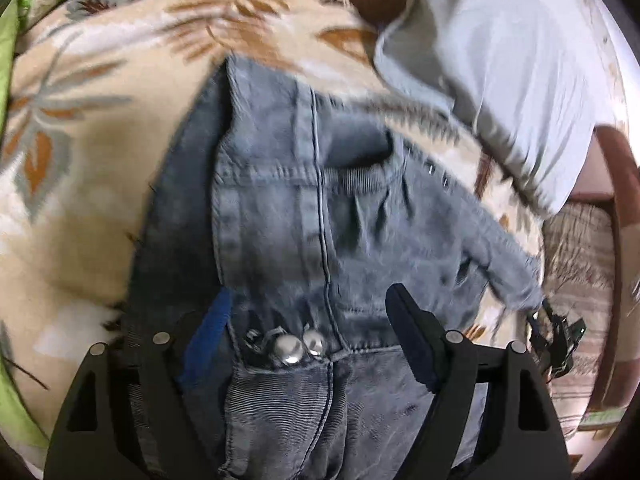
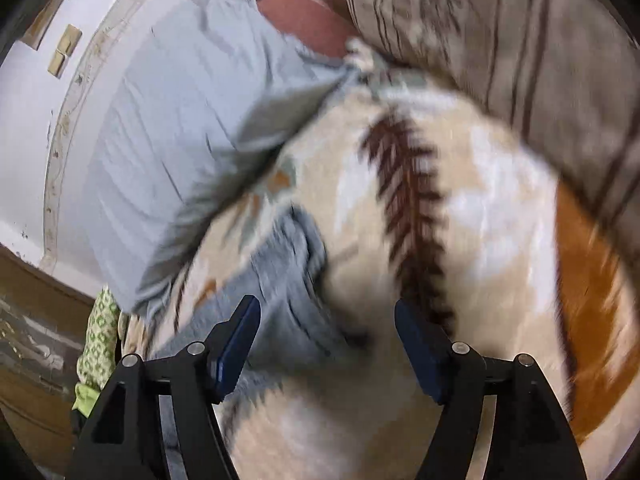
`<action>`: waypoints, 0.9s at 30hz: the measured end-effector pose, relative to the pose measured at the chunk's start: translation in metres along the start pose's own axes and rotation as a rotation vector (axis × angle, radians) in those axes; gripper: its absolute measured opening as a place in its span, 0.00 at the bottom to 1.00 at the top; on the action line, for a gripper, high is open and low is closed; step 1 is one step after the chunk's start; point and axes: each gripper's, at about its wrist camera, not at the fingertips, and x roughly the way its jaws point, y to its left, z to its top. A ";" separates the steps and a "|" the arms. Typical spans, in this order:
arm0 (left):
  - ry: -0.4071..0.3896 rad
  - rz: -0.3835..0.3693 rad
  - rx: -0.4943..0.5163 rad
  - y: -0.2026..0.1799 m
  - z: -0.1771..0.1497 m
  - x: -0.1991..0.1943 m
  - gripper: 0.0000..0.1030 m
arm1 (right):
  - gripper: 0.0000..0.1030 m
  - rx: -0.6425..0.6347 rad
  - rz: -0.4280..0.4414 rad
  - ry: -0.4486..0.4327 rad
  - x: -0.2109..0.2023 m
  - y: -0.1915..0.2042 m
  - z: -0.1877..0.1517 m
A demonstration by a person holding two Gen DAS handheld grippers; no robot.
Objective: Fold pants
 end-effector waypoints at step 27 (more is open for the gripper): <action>-0.095 0.166 0.020 0.001 0.026 -0.044 0.76 | 0.60 -0.183 -0.172 -0.039 -0.021 0.041 0.040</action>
